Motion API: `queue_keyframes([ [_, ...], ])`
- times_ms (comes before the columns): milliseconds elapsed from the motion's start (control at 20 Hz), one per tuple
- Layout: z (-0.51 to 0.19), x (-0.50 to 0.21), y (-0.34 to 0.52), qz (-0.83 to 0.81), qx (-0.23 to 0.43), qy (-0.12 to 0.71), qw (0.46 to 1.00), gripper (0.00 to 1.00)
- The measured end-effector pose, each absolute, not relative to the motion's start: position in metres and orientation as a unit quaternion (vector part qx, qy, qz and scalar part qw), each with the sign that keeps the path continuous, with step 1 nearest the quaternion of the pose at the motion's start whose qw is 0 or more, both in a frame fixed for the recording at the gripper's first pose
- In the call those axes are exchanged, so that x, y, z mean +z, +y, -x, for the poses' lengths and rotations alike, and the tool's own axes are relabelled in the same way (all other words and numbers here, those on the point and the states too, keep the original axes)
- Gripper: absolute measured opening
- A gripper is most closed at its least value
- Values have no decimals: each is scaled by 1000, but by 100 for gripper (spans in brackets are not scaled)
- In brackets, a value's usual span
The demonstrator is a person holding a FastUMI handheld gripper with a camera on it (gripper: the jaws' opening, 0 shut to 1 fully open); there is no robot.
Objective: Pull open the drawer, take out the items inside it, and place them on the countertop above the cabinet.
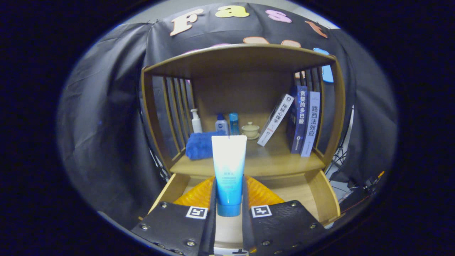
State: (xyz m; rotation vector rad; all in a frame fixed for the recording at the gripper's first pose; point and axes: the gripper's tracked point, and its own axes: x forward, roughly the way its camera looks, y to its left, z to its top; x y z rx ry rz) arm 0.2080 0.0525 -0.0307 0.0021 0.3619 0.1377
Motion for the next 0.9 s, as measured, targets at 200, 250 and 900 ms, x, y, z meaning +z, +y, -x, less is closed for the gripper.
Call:
queue_keyframes([
  [200, -246, -32, 43, -17, 47, 177, 983, 30],
  [250, -258, -36, 40, -16, 39, 179, 983, 30],
  [900, -398, -133, 30, 33, -31, 212, 976, 30],
])
